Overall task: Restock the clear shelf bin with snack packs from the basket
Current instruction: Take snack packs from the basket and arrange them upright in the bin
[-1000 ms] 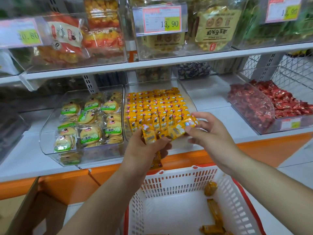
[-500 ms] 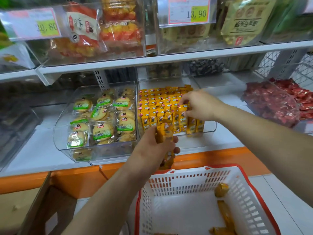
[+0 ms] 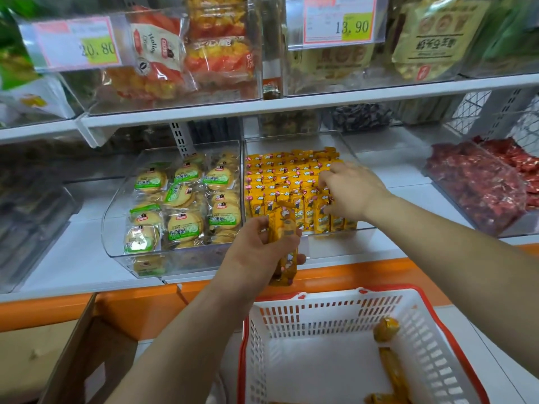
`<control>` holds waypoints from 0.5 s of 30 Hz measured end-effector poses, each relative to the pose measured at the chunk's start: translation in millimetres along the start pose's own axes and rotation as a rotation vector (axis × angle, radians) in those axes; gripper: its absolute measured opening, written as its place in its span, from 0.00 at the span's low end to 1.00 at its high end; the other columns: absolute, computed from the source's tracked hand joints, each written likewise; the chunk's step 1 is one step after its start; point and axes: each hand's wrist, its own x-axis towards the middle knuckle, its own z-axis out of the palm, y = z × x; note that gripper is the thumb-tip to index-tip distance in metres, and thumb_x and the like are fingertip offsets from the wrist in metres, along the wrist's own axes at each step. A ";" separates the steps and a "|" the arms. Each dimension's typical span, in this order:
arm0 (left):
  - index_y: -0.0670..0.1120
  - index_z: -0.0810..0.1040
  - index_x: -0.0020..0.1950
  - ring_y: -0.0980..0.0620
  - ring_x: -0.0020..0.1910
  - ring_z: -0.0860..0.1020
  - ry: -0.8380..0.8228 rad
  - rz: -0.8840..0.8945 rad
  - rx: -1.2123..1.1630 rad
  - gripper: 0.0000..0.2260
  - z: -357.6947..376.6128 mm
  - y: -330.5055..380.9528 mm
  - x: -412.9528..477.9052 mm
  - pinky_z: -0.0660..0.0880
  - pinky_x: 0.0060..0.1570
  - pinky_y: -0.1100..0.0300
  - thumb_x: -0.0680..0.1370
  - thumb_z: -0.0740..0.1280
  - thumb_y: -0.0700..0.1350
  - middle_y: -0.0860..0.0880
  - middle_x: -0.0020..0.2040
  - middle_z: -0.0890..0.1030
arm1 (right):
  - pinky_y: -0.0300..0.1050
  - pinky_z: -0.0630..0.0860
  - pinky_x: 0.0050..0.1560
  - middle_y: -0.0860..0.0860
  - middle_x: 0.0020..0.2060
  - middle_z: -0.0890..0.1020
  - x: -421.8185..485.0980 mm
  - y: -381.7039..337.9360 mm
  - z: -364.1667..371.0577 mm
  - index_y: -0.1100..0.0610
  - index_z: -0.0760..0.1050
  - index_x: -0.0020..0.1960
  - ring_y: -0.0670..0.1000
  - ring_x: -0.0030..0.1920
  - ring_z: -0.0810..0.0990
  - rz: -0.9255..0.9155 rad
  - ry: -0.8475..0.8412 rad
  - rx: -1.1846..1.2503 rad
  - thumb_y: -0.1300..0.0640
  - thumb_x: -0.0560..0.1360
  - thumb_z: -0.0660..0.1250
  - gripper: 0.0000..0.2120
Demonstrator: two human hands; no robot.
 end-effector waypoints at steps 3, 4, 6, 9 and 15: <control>0.48 0.78 0.63 0.48 0.47 0.88 -0.016 0.014 0.001 0.13 4.2 0.0 -0.6 0.84 0.49 0.47 0.80 0.72 0.45 0.48 0.53 0.87 | 0.47 0.74 0.51 0.48 0.50 0.80 -40.2 -2.6 -15.8 0.48 0.75 0.57 0.49 0.51 0.77 0.059 0.186 0.442 0.45 0.73 0.72 0.15; 0.48 0.79 0.61 0.48 0.47 0.88 -0.029 0.024 0.010 0.11 6.0 -0.4 -0.6 0.84 0.49 0.48 0.80 0.72 0.45 0.48 0.52 0.87 | 0.45 0.75 0.47 0.46 0.45 0.80 -58.2 -6.4 -20.9 0.45 0.76 0.54 0.46 0.45 0.78 0.088 0.184 0.698 0.47 0.74 0.71 0.10; 0.49 0.82 0.58 0.49 0.48 0.88 -0.058 0.039 0.034 0.08 11.1 -2.0 -1.2 0.85 0.50 0.49 0.80 0.72 0.46 0.50 0.49 0.88 | 0.41 0.76 0.40 0.44 0.41 0.81 -92.6 -16.9 -28.0 0.42 0.77 0.55 0.46 0.40 0.80 0.109 0.084 1.179 0.49 0.76 0.69 0.08; 0.53 0.84 0.56 0.48 0.50 0.87 -0.107 0.059 0.085 0.06 22.9 -4.0 -4.3 0.83 0.55 0.46 0.80 0.72 0.48 0.50 0.49 0.88 | 0.42 0.78 0.39 0.46 0.44 0.82 -121.3 -27.8 -31.9 0.42 0.78 0.62 0.50 0.44 0.84 0.089 0.008 1.507 0.54 0.80 0.66 0.13; 0.53 0.86 0.54 0.40 0.48 0.86 -0.170 0.110 0.165 0.05 37.8 -4.4 -8.4 0.83 0.49 0.48 0.79 0.73 0.46 0.44 0.49 0.87 | 0.46 0.82 0.46 0.49 0.52 0.80 -129.1 -23.9 -34.5 0.40 0.78 0.61 0.50 0.49 0.84 0.107 -0.029 1.539 0.54 0.80 0.66 0.13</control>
